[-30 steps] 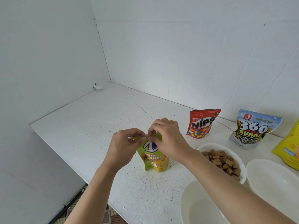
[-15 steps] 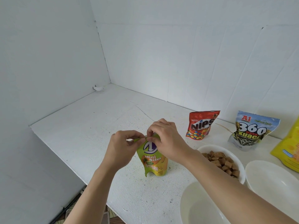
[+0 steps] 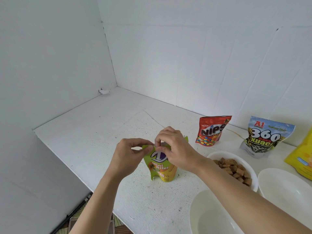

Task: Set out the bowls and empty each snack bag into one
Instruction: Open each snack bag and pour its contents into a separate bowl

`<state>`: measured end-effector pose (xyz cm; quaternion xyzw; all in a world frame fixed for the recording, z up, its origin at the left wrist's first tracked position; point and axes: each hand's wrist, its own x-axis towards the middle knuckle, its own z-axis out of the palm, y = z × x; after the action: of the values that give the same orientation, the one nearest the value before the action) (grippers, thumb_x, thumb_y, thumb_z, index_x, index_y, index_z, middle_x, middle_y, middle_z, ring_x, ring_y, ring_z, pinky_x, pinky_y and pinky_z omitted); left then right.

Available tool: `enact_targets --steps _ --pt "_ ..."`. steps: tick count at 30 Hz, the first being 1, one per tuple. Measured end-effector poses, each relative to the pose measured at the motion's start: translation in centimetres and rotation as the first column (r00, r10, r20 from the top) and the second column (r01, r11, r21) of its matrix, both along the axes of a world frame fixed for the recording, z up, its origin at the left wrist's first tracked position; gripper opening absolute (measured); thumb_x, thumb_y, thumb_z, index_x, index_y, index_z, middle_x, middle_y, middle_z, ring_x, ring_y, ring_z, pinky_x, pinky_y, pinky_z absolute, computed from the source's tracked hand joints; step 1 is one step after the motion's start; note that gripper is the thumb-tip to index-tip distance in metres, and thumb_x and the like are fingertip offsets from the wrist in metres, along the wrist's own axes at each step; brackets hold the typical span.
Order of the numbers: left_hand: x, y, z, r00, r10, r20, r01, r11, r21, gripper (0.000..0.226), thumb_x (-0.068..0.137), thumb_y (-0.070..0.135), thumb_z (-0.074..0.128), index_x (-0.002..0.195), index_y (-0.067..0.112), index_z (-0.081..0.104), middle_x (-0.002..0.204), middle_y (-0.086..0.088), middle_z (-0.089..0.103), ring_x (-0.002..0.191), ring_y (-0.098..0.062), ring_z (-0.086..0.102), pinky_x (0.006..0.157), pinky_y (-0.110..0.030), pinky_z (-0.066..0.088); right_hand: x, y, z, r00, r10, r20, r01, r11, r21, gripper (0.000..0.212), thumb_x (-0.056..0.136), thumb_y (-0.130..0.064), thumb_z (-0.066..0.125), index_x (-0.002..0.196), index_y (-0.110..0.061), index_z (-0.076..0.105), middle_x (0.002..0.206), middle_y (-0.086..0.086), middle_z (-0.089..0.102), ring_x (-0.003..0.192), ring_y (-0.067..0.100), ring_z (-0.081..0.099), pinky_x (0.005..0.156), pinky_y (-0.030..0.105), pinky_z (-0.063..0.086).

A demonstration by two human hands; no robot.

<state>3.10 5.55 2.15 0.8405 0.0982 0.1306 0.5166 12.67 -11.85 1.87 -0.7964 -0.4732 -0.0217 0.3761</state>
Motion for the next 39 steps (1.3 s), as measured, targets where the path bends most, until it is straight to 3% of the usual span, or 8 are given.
enact_targets --steps 3,9,13,21,25,28,32,39 --pt "0.0 0.1 0.7 0.999 -0.028 -0.031 0.027 0.999 -0.02 0.013 0.095 0.025 0.072 0.088 0.019 0.081 0.087 0.006 0.079 0.078 -0.012 0.077 0.063 -0.016 0.053 0.2 -0.2 0.0 0.999 -0.03 0.018 0.03 0.999 0.018 0.011 0.089 -0.017 0.074 0.086 -0.02 0.063 0.088 -0.019 0.059 0.102 0.007 0.048 0.1 0.04 0.037" --pt "0.4 -0.1 1.5 0.99 -0.087 -0.11 0.088 0.996 0.002 0.015 0.096 0.022 0.07 0.086 0.021 0.081 0.082 0.003 0.079 0.08 -0.015 0.075 0.072 -0.03 0.057 -0.2 0.0 0.3 0.992 -0.062 0.106 0.063 0.998 -0.009 0.014 0.085 -0.014 0.075 0.087 -0.022 0.064 0.087 -0.02 0.058 0.102 0.011 0.049 0.095 0.038 0.033" --pt "0.6 -1.9 1.2 0.998 0.041 -0.047 -0.042 0.999 -0.024 0.017 0.093 0.017 0.07 0.08 0.02 0.081 0.07 0.001 0.076 0.06 -0.005 0.065 0.052 -0.014 0.043 -0.7 0.1 0.3 0.991 -0.105 0.088 0.104 0.994 0.016 0.013 0.081 -0.013 0.067 0.086 -0.023 0.062 0.086 -0.017 0.062 0.101 0.011 0.049 0.095 0.042 0.034" --pt "1.0 -2.8 0.3 0.986 0.167 0.015 -0.166 0.984 -0.06 0.01 0.088 0.021 0.077 0.079 0.023 0.082 0.076 0.005 0.076 0.071 -0.012 0.072 0.058 -0.022 0.05 -1.1 -0.2 0.2 0.989 -0.145 0.017 0.144 0.987 0.065 0.013 0.079 -0.014 0.071 0.085 -0.025 0.067 0.083 -0.018 0.064 0.102 0.008 0.051 0.099 0.042 0.035" --pt "0.7 -2.1 1.0 0.995 0.059 -0.08 -0.063 0.997 -0.052 0.012 0.087 0.026 0.079 0.076 0.023 0.082 0.066 -0.001 0.075 0.056 -0.014 0.065 0.052 -0.023 0.042 -1.0 -1.0 0.8 0.996 -0.083 -0.027 0.084 0.996 0.031 0.015 0.08 -0.007 0.077 0.086 -0.018 0.07 0.09 -0.025 0.05 0.108 -0.011 0.041 0.101 0.035 0.032" --pt "0.8 -1.4 1.8 0.986 -0.056 -0.157 0.049 0.998 -0.049 0.01 0.086 0.027 0.079 0.077 0.024 0.083 0.071 -0.004 0.076 0.065 -0.01 0.062 0.061 -0.028 0.043 -1.0 -1.2 1.3 0.998 -0.033 -0.048 0.032 0.999 -0.01 0.014 0.081 -0.005 0.077 0.087 -0.017 0.071 0.096 -0.018 0.051 0.106 -0.023 0.034 0.099 0.031 0.033" --pt "1.2 -0.5 2.8 0.956 -0.141 -0.256 0.121 0.988 -0.093 0.008 0.082 0.031 0.083 0.08 0.024 0.084 0.08 -0.005 0.078 0.079 -0.019 0.069 0.075 -0.033 0.047 -1.1 -1.1 1.0 0.999 -0.046 0.011 0.046 0.999 0.015 0.014 0.078 -0.013 0.08 0.084 -0.02 0.07 0.089 -0.021 0.053 0.105 -0.007 0.044 0.1 0.031 0.03" --pt "1.4 1.7 4.0 0.807 -0.412 -0.422 0.337 0.91 -0.242 0.01 0.084 0.0 0.079 0.092 0.003 0.081 0.081 -0.007 0.078 0.073 -0.01 0.072 0.074 -0.021 0.057 -2.2 -0.9 0.4 0.992 0.019 0.126 -0.007 0.996 -0.092 0.015 0.085 -0.03 0.078 0.081 -0.024 0.065 0.08 -0.016 0.064 0.107 0.005 0.043 0.105 0.034 0.021"
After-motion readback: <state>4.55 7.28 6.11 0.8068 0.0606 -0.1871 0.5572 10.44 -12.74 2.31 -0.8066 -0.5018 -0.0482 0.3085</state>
